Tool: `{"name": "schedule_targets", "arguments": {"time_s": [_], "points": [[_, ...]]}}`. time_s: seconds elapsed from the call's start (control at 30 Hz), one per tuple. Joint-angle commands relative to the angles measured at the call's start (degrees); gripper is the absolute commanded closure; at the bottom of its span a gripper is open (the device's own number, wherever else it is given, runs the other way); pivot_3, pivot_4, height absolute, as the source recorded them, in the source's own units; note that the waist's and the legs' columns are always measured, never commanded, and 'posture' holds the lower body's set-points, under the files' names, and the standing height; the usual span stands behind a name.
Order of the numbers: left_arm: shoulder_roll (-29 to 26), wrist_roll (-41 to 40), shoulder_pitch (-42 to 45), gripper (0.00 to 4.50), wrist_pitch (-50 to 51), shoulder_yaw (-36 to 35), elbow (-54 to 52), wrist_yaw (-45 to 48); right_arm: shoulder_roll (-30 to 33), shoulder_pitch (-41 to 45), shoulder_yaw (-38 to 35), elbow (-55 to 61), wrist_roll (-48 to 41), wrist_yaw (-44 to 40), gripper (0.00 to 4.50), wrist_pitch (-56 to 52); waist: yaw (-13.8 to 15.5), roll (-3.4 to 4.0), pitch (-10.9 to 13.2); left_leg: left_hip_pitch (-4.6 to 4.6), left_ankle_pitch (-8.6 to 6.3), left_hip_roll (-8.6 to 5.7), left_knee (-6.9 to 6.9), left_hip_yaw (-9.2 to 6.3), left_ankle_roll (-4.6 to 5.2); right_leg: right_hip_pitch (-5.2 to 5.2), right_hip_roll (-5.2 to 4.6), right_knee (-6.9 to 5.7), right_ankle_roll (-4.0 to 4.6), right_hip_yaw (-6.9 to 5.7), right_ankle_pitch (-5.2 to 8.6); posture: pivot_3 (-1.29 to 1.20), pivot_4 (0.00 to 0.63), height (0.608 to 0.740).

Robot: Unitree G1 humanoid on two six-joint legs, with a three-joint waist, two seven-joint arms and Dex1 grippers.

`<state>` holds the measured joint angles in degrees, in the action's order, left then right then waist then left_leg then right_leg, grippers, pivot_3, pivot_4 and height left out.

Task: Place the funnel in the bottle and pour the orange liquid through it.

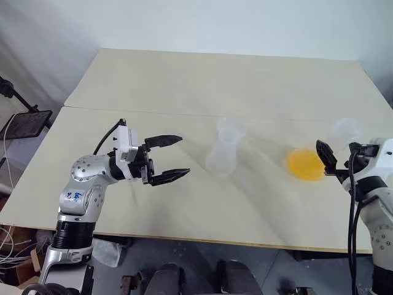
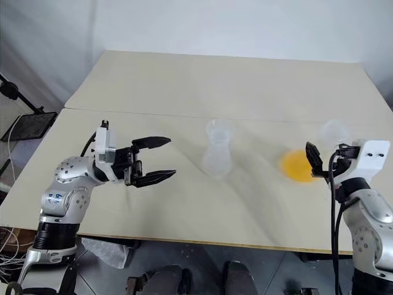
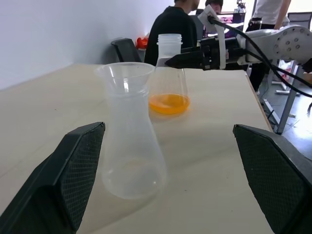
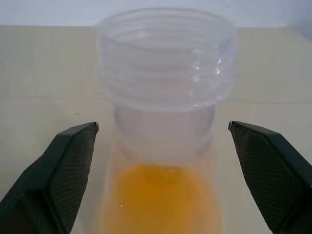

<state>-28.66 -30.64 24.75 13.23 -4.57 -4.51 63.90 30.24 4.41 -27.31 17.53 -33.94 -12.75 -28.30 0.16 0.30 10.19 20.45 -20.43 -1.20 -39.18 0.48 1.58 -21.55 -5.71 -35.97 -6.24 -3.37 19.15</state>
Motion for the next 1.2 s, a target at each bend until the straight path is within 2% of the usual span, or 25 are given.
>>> {"name": "schedule_targets", "arguments": {"time_s": [0.03, 0.9, 1.0, 1.13, 1.2], "points": [[0.0, -1.5, -0.2, 0.02, -0.1, -0.1, -2.9, -0.2, -0.5, 1.5, -0.2, -0.5, 1.6, -0.7, 0.00, 3.2, -0.1, 0.00, 0.0, 0.00, 0.00, 0.00, 0.00, -0.01, 0.00, 0.00, 0.00, 0.00, 0.00, 0.00, 0.00, 0.00, 0.150, 0.740], [-0.1, -0.6, -0.8, 0.02, -1.5, 0.8, -3.1, 0.2, 1.8, 12.4, -1.7, -11.3, 3.1, -5.1, 0.00, 5.2, -0.2, 0.00, 0.0, 0.01, 0.00, 0.00, 0.00, -0.02, 0.00, 0.00, -0.02, 0.03, 0.00, -0.01, 0.00, 0.00, 0.150, 0.740], [0.1, -0.4, -0.3, 0.00, -2.0, 0.9, -2.4, 0.2, 2.0, 11.6, -0.4, -11.7, 4.0, -6.5, 0.61, 5.7, -0.2, 0.00, 0.0, 0.02, 0.00, 0.01, 0.02, -0.03, 0.00, 0.00, -0.02, 0.04, 0.00, -0.02, 0.00, 0.00, 0.150, 0.740], [0.0, -0.4, -0.2, 0.00, -2.4, 1.0, -2.3, 0.0, 1.3, 12.1, -0.7, -12.3, 4.0, -6.5, 1.91, 6.4, -0.2, 0.00, 0.0, 0.03, 0.00, 0.01, 0.02, -0.03, 0.00, 0.00, -0.02, 0.05, 0.00, -0.02, 0.00, 0.00, 0.150, 0.740], [-0.1, -0.5, -0.3, 0.00, -2.5, 0.9, -2.3, -0.1, 1.3, 12.2, -0.5, -12.4, 4.0, -6.6, 1.99, 6.4, -0.2, 0.00, 0.0, 0.03, 0.00, 0.01, 0.02, -0.04, 0.00, 0.00, -0.03, 0.05, 0.00, -0.02, 0.00, 0.00, 0.150, 0.740]]}}
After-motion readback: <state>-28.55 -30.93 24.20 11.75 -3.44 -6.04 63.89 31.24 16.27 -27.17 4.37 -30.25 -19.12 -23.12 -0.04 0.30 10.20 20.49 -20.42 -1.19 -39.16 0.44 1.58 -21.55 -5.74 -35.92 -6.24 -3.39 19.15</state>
